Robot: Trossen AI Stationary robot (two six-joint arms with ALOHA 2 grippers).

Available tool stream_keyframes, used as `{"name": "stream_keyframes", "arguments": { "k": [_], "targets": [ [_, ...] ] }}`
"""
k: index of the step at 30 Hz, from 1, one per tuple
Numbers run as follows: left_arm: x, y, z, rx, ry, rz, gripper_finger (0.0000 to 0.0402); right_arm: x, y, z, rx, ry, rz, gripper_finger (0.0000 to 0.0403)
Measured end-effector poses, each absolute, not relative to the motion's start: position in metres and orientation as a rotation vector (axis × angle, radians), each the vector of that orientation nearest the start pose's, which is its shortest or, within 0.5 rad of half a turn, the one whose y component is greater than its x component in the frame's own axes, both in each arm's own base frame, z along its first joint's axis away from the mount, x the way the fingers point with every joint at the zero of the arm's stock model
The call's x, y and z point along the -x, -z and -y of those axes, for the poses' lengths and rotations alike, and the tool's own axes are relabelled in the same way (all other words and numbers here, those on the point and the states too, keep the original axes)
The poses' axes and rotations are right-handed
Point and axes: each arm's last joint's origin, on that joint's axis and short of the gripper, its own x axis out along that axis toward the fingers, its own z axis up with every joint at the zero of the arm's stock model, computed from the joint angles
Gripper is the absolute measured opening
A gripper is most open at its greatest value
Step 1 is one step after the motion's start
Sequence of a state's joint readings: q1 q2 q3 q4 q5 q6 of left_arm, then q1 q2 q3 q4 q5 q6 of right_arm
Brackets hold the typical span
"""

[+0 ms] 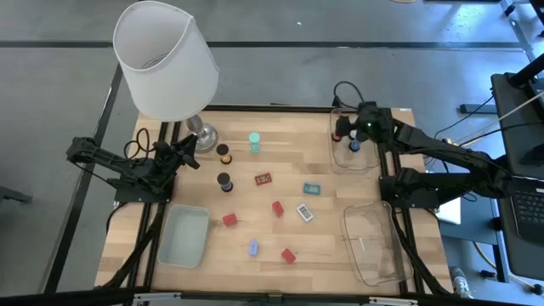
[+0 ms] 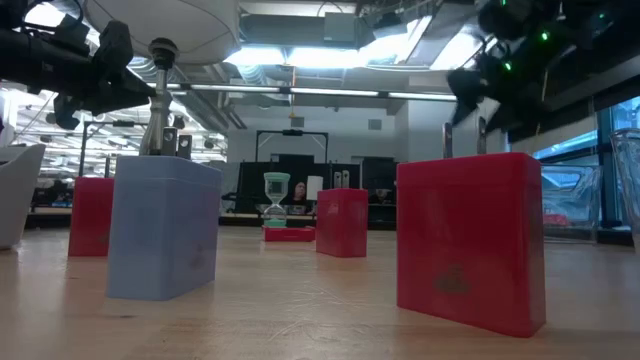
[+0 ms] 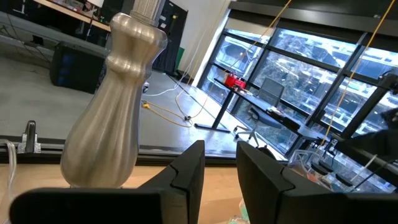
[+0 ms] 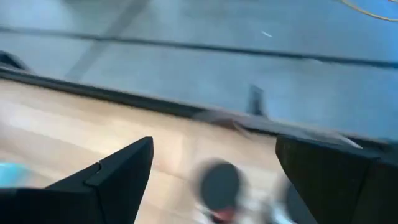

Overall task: Pick & Place Office items
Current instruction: Put the purple sand timer into the top transparent bin

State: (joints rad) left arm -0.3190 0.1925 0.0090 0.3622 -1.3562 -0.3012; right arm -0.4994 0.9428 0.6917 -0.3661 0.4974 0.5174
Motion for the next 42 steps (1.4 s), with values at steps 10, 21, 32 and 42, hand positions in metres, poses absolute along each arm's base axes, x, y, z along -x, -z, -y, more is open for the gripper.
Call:
{"name": "stream_keyframes", "arguments": {
  "k": [10, 21, 32, 42],
  "targets": [
    [-0.090, -0.181, 0.000, 0.412, -1.011, 0.281, 0.0088, -0.194, -0.274, 0.091, -0.362, 0.751, -0.276, 0.0342],
    [-0.095, -0.186, 0.008, 0.516, -0.700, 0.308, 0.0088, -0.194, -0.273, 0.089, -0.272, 0.730, -0.311, 0.0342],
    [-0.097, -0.186, 0.010, 0.506, -0.601, 0.288, 0.0088, -0.194, -0.273, 0.089, -0.184, 0.714, -0.345, 0.0342],
    [-0.096, -0.186, 0.009, 0.508, -0.641, 0.294, 0.0088, -0.194, -0.272, 0.089, -0.184, 0.714, -0.358, 0.0342]
  ]
}}
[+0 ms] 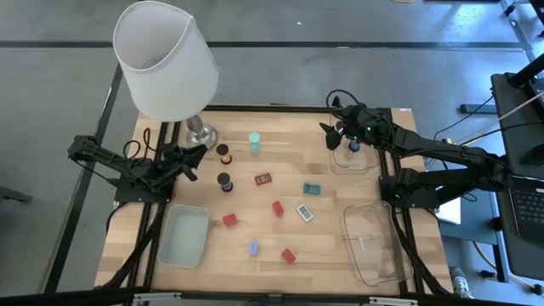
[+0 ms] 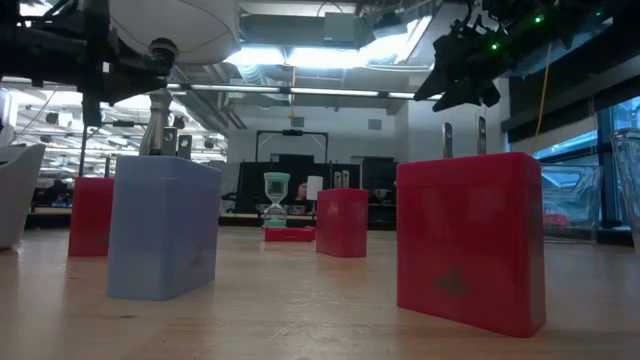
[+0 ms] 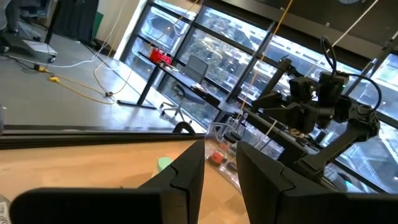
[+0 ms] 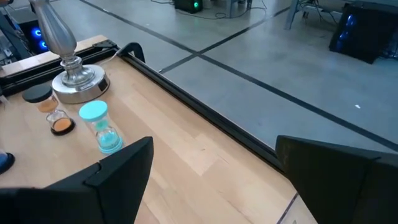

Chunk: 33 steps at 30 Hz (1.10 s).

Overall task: Pick & Place Office items
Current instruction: Put the purple sand timer into the top transparent bin

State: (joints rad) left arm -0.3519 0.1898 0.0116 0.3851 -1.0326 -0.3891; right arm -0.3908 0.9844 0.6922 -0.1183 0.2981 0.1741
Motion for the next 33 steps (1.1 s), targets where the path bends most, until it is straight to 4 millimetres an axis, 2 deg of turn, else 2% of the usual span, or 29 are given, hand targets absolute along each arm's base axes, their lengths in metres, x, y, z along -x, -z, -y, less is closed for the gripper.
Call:
{"name": "stream_keyframes", "arguments": {
  "k": [12, 18, 23, 27, 33],
  "targets": [
    [-0.0956, -0.1865, 0.0083, 0.454, -0.668, 0.281, 0.0088, -0.1940, -0.2722, 0.0892, -0.183, 0.716, -0.357, 0.0341],
    [-0.0945, -0.1862, 0.0070, 0.450, -0.729, 0.285, 0.0088, -0.1928, -0.2725, 0.0906, -0.167, 0.780, -0.354, 0.0341],
    [-0.0952, -0.1863, 0.0074, 0.349, -0.710, 0.245, 0.0091, -0.1925, -0.2726, 0.0910, -0.162, 0.797, -0.353, 0.0341],
    [-0.0961, -0.1865, 0.0052, 0.299, -0.708, 0.232, 0.0113, -0.1924, -0.2726, 0.0910, -0.162, 0.799, -0.352, 0.0341],
    [-0.0990, -0.1873, 0.0006, 0.261, -0.641, 0.235, 0.0173, -0.1924, -0.2727, 0.0911, -0.188, 0.804, -0.341, 0.0341]
  ]
}}
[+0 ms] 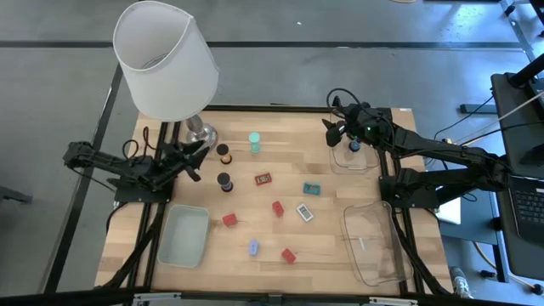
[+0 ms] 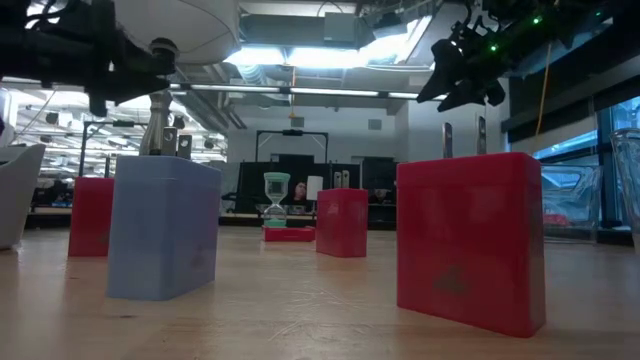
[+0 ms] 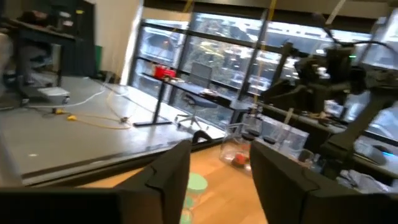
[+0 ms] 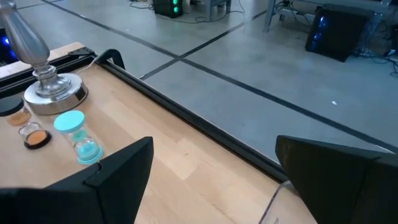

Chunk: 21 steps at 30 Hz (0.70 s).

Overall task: Pick & Place Office items
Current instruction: Put the purple sand timer into the top transparent bin

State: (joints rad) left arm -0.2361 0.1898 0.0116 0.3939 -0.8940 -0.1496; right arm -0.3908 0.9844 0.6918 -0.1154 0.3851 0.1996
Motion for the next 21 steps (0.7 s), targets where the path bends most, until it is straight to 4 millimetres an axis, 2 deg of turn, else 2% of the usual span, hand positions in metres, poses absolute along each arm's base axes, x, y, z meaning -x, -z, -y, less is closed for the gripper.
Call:
{"name": "stream_keyframes", "arguments": {
  "k": [8, 14, 21],
  "targets": [
    [-0.110, -0.183, 0.002, 0.271, -0.391, 0.187, 0.0233, -0.192, -0.273, 0.091, -0.213, 0.809, -0.330, 0.0341],
    [-0.122, -0.179, 0.003, 0.230, -0.356, 0.135, 0.0239, -0.193, -0.273, 0.091, -0.241, 0.814, -0.314, 0.0342],
    [-0.144, -0.180, 0.010, 0.174, -0.240, -0.006, 0.0240, -0.193, -0.272, 0.091, -0.264, 0.819, -0.310, 0.0342]
  ]
}}
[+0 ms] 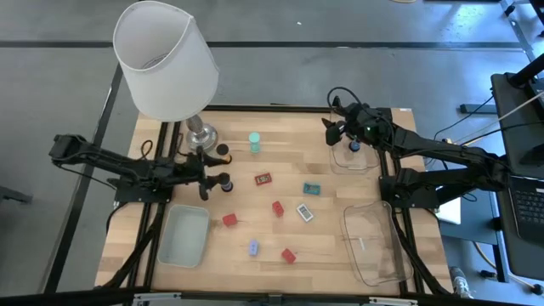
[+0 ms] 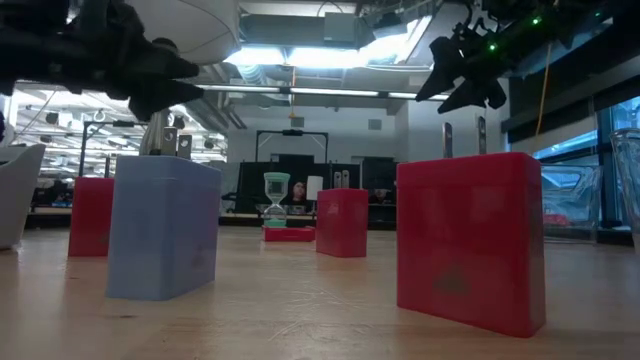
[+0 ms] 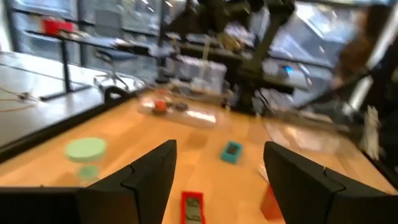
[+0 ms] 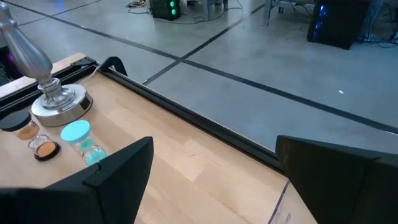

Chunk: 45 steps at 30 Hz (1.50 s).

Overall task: Pick & Place Office items
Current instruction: Put the purple sand timer into the top transparent bin

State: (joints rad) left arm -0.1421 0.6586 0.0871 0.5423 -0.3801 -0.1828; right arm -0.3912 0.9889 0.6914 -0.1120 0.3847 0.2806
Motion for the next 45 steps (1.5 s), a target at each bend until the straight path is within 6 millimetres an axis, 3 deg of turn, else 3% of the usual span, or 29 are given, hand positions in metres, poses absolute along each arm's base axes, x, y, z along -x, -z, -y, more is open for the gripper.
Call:
{"name": "stream_keyframes", "arguments": {
  "k": [7, 17, 32, 39, 45],
  "targets": [
    [-0.163, -0.180, 0.017, 0.029, -0.085, -0.128, 0.0238, -0.200, -0.264, 0.094, -0.264, 0.817, -0.352, 0.0342],
    [-0.160, -0.157, 0.014, 0.065, -0.205, -0.390, 0.0238, -0.213, -0.242, 0.099, -0.289, 0.826, -0.455, 0.0342],
    [-0.158, -0.153, 0.011, -0.009, -0.286, -0.444, 0.0237, -0.220, -0.233, 0.102, -0.290, 0.833, -0.484, 0.0342],
    [-0.161, -0.161, 0.011, -0.040, -0.276, -0.353, 0.0237, -0.220, -0.233, 0.102, -0.290, 0.833, -0.484, 0.0342],
    [-0.158, -0.154, 0.011, -0.009, -0.288, -0.423, 0.0237, -0.220, -0.233, 0.102, -0.290, 0.833, -0.484, 0.0342]
  ]
}}
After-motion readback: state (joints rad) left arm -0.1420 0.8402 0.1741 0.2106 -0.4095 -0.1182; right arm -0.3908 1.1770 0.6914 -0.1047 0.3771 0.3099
